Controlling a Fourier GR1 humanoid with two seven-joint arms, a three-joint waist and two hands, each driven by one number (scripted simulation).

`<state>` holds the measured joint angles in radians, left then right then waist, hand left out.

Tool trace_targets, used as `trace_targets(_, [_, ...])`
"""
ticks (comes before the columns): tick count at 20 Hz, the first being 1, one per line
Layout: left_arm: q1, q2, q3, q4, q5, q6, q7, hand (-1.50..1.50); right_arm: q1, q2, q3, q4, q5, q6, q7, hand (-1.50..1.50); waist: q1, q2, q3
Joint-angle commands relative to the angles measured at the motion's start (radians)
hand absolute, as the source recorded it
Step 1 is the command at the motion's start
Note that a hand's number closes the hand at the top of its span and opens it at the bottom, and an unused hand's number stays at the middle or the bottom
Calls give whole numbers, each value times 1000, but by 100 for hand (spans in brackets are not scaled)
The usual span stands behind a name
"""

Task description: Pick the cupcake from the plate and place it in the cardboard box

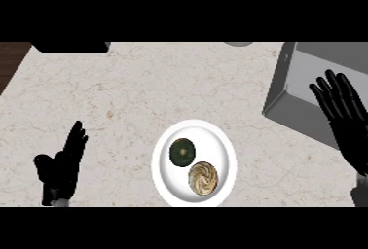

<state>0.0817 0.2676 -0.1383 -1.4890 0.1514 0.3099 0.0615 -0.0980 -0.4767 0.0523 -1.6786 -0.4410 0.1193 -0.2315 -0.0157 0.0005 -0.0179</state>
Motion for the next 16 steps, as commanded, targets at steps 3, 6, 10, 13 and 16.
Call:
trace_targets(3, [-106, 116, -23, -70, -44, -140, -74, 0, -136, -78, -3, -73, 5, 40, 101, -150, 18, -3, 16])
trace_targets(6, [-247, 204, -74, -123, -120, -225, -132, 0, -294, -95, 59, -120, 19, 64, 169, -150, 31, -3, 13])
trace_targets(10, [-265, 187, -93, -88, -90, -298, -148, 0, -298, -165, 161, 7, 286, 116, 108, -150, 34, 7, 17])
trace_targets(13, [-297, 172, -95, -138, -95, -290, -87, 0, -293, -150, 200, 68, 403, 157, -69, -150, 33, 4, 19])
trace_targets(16, [-306, 201, -47, -89, -57, -336, -104, 0, -288, -167, 278, 0, 548, 141, -141, -150, 25, 1, 18])
